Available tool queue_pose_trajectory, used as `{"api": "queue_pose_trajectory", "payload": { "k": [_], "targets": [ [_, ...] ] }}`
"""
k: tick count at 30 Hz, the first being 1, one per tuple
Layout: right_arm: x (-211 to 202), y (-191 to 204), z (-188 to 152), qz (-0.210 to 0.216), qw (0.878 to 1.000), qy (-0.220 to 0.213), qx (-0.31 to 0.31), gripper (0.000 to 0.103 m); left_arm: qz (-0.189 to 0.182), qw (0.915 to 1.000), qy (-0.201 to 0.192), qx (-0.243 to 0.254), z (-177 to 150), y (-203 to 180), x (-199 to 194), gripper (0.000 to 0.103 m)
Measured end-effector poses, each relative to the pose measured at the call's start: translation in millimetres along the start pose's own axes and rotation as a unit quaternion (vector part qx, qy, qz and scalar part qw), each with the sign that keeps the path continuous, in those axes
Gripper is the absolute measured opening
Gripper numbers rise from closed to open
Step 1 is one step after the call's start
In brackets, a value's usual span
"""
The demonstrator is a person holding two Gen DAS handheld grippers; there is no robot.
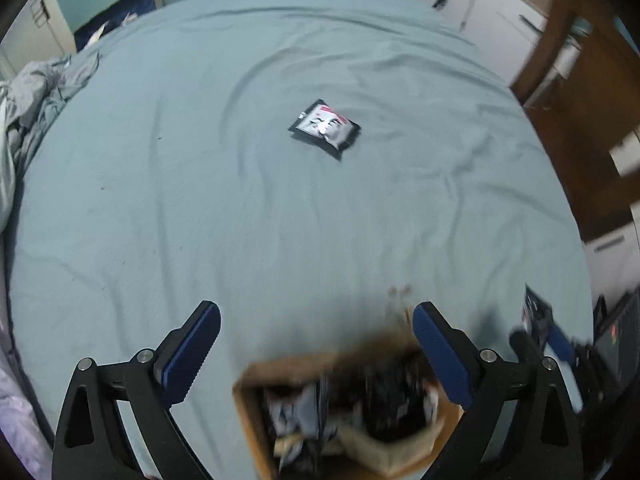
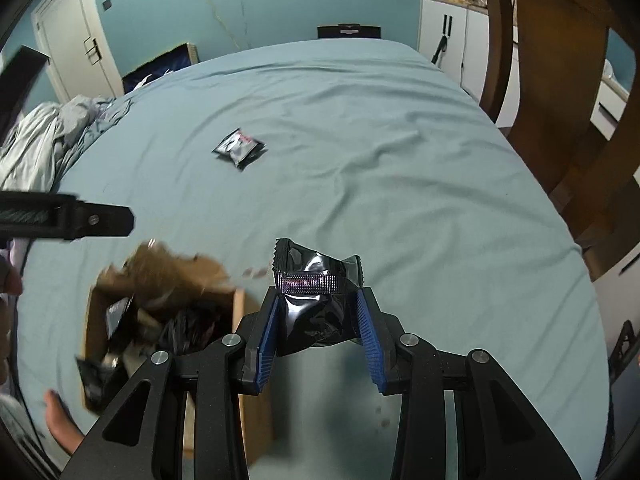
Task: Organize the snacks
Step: 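Grasp the last deer-print packet with the left tool while the right tool holds the black packet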
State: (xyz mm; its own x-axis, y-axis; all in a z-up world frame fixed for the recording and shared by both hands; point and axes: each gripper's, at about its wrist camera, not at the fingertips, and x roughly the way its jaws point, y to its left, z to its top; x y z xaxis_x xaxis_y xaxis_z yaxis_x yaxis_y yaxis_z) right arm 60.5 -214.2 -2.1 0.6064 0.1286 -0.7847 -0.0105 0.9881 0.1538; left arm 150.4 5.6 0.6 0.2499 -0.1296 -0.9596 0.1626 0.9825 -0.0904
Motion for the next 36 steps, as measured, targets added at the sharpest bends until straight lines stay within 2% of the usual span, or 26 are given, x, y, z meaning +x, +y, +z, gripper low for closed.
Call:
{"api": "queue_pose_trajectory", "payload": {
  "k": [2,8,13,19,20,22,23,26,29,31,36],
  "targets": [
    [6.7,-7.5,4.1,0.015,1.0,0.007,0.013,0.036,0.003,0.9997,0.012,-0.02,23.7,3.4,16.4,0.098],
    [42.0,-29.3,6.8,0.037,0.996,0.071,0.041,0.036,0.028,0.9962,0.054,-0.063,91.8,8.3,73.7,0.098],
    [50.2,-35.1,18.4,0.051,0.995,0.072,0.05,0.036,0.007,0.991,0.059,-0.12,140.5,12.2,109.9,0.099],
    [66.3,-40.3,16.0,0.064,0.992,0.095,0.058,0.036,0.025,0.9822,0.082,-0.167,162.0,18.1,149.1,0.098],
    [68.9,-42.6,16.4,0.063,0.991,0.097,0.06,0.036,0.02,0.9804,0.083,-0.178,162.1,20.9,152.5,0.096],
    [70.9,-42.6,16.5,0.065,0.991,0.099,0.064,0.036,0.008,0.9789,0.082,-0.187,160.6,23.6,156.5,0.077],
    [70.9,-43.2,16.3,0.068,0.99,0.099,0.068,0.036,0.007,0.9798,0.079,-0.184,158.9,23.1,156.5,0.063],
    [71.8,-44.5,17.6,0.067,0.99,0.098,0.07,0.036,0.012,0.9843,0.072,-0.16,151.6,19.1,149.3,0.049],
    [70.3,-40.9,17.0,0.063,0.991,0.097,0.066,0.036,-0.004,0.984,0.063,-0.167,135.1,21.8,127.9,0.037],
    [65.3,-38.3,16.6,0.063,0.992,0.092,0.063,0.036,-0.016,0.9849,0.055,-0.164,121.5,23.5,105.9,0.024],
    [52.5,-34.2,14.8,0.054,0.994,0.074,0.056,0.036,-0.003,0.9924,0.022,-0.121,85.5,15.9,46.7,0.023]
  ]
}}
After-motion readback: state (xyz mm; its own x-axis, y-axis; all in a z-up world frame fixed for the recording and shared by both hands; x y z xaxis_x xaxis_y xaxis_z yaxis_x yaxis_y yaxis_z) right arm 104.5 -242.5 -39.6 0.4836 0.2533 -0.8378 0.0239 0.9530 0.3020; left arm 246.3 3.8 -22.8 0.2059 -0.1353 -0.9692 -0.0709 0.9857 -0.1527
